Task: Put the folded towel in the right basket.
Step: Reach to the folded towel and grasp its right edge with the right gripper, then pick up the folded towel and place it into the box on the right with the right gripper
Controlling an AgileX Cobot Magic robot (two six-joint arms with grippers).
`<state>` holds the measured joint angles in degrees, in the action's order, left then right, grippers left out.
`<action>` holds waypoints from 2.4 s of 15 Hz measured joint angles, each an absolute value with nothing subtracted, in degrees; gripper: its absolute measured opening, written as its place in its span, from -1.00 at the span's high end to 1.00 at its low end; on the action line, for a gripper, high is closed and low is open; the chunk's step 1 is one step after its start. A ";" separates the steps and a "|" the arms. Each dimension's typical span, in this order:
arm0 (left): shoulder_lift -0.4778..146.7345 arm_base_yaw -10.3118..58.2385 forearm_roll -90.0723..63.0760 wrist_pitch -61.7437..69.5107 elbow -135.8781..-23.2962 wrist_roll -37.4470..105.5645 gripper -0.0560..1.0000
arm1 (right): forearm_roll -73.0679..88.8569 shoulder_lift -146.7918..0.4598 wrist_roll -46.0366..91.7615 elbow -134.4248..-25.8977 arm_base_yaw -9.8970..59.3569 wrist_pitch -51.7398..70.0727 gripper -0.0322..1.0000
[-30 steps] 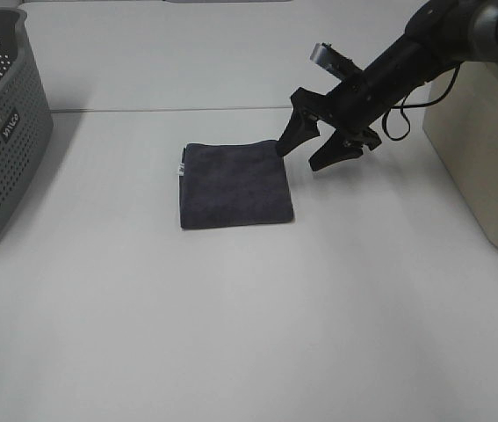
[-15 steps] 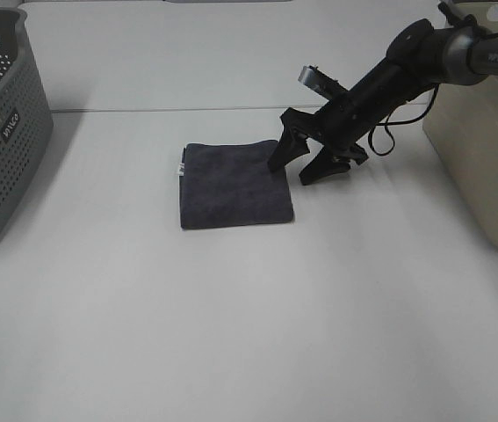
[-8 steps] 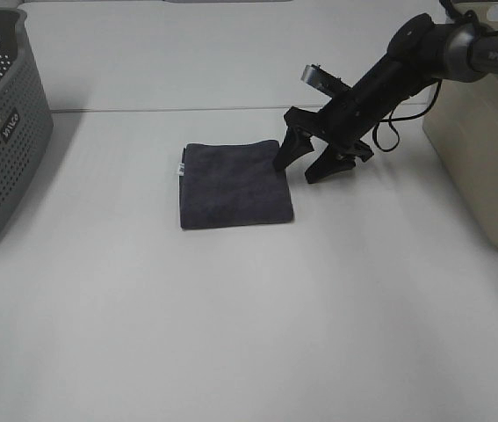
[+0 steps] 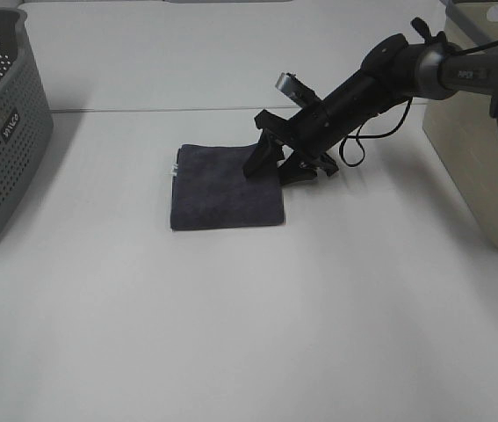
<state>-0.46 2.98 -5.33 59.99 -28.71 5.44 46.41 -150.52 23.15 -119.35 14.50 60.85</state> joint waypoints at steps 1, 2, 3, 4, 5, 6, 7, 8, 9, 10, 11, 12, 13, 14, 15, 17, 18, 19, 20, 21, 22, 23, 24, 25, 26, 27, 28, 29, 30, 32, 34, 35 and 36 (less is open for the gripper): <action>-0.46 2.98 -5.33 59.99 -28.71 5.44 -0.95 | 45.61 -150.63 22.23 -119.35 14.50 60.28 0.21; -0.46 2.98 -5.33 59.99 -28.71 5.44 -0.95 | 44.35 -150.80 21.60 -119.35 14.50 59.82 0.51; -0.46 2.98 -5.33 59.99 -28.71 5.44 -0.95 | 44.00 -151.03 21.49 -119.35 14.50 59.64 0.79; -0.46 2.98 -5.33 59.99 -28.71 5.44 -0.95 | 44.00 -151.03 21.43 -119.35 14.50 59.53 0.84; -0.46 2.98 -5.33 59.99 -28.71 5.44 -0.95 | 43.95 -151.03 21.49 -119.35 14.50 59.53 0.84; -0.46 2.98 -5.33 59.99 -28.71 5.44 -0.95 | 43.95 -150.75 21.66 -119.35 14.50 59.70 0.84; -0.46 2.98 -5.33 59.99 -28.71 5.44 -0.95 | 43.14 -150.06 21.94 -119.35 14.50 59.93 0.84; -0.46 2.98 -5.33 59.99 -28.71 5.44 -0.95 | 40.34 -146.96 22.63 -119.18 14.50 60.68 0.84; -0.46 2.98 -5.33 59.99 -28.71 5.44 -0.95 | 39.02 -143.98 22.80 -119.18 14.50 60.68 0.84; -0.46 2.98 -5.33 59.99 -28.71 5.44 -0.95 | 37.76 -140.37 22.75 -119.18 14.50 60.68 0.84; -0.46 2.98 -5.33 59.99 -28.71 5.44 -0.95 | 36.44 -136.88 22.75 -119.18 14.50 60.68 0.84; -0.46 2.98 -5.33 59.99 -28.71 5.44 -0.95 | 35.12 -133.61 22.75 -119.18 14.50 60.68 0.84; -0.46 2.98 -5.33 59.99 -28.71 5.44 -0.95 | 34.15 -130.35 22.75 -119.18 14.32 60.73 0.84; -0.46 2.98 -5.33 59.99 -28.71 5.44 -0.95 | 33.92 -127.43 22.75 -119.18 13.81 60.85 0.84; -0.46 2.98 -5.33 59.99 -28.71 5.44 -0.95 | 33.92 -124.50 22.69 -119.18 12.66 61.02 0.84; -0.46 2.98 -5.33 59.99 -28.71 5.44 -0.95 | 33.86 -120.49 22.46 -119.18 9.40 61.36 0.84; -0.46 2.98 -5.33 59.99 -28.71 5.44 -0.95 | 33.80 -117.69 22.06 -119.18 6.82 61.94 0.84; -0.46 2.98 -5.33 59.99 -28.71 5.44 -0.95 | 33.58 -115.22 21.77 -119.18 4.01 62.97 0.84; -0.46 2.98 -5.33 59.99 -28.71 5.44 -0.95 | 33.40 -112.82 21.54 -119.18 0.57 63.54 0.84; -0.46 2.98 -5.33 59.99 -28.71 5.44 -0.95 | 33.35 -110.58 21.49 -119.18 -2.75 64.29 0.84; -0.46 2.98 -5.33 59.99 -28.71 5.44 -0.95 | 33.35 -108.29 21.49 -119.18 -6.53 64.63 0.84; -0.46 2.98 -5.33 59.99 -28.71 5.44 -0.95 | 32.54 -105.37 21.49 -119.18 -12.78 66.06 0.84; -0.46 2.98 -5.33 59.99 -28.71 5.44 -0.95 | 32.03 -105.08 21.49 -119.18 -14.27 66.29 0.84; -0.46 2.98 -5.33 59.99 -28.71 5.44 -0.95 | 30.25 -104.85 21.43 -119.18 -16.73 66.81 0.84; -0.46 2.98 -5.33 59.99 -28.71 5.44 -0.95 | 27.33 -105.08 21.03 -119.18 -18.28 67.32 0.84; -0.46 2.98 -5.33 59.99 -28.71 5.44 -0.95 | 24.35 -105.54 20.05 -119.18 -19.08 67.49 0.84; -0.46 2.98 -5.33 59.99 -28.71 5.44 -0.95 | 21.60 -106.28 19.65 -119.18 -19.37 67.55 0.84; -0.46 2.98 -5.33 59.99 -28.71 5.44 -0.95 | 19.48 -107.54 19.48 -119.18 -19.37 67.72 0.84; -0.46 2.98 -5.33 59.99 -28.71 5.44 -0.95 | 18.79 -109.21 19.19 -119.18 -19.37 68.18 0.84; -0.46 2.98 -5.33 59.99 -28.71 5.44 -0.95 | 18.45 -111.96 18.62 -119.18 -19.37 69.10 0.84; -0.46 2.98 -5.33 59.99 -28.71 5.44 -0.95 | 18.16 -115.85 18.11 -119.18 -19.37 69.79 0.84; -0.46 2.98 -5.33 59.99 -28.71 5.44 -0.95 | 17.36 -117.74 16.96 -119.18 -19.37 69.84 0.80; -0.46 2.98 -5.33 59.99 -28.71 5.44 -0.95 | 16.44 -119.06 15.87 -119.18 -19.37 69.84 0.68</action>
<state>-0.46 2.98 -5.33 59.99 -28.71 5.44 16.44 -119.06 15.87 -119.18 -19.37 69.84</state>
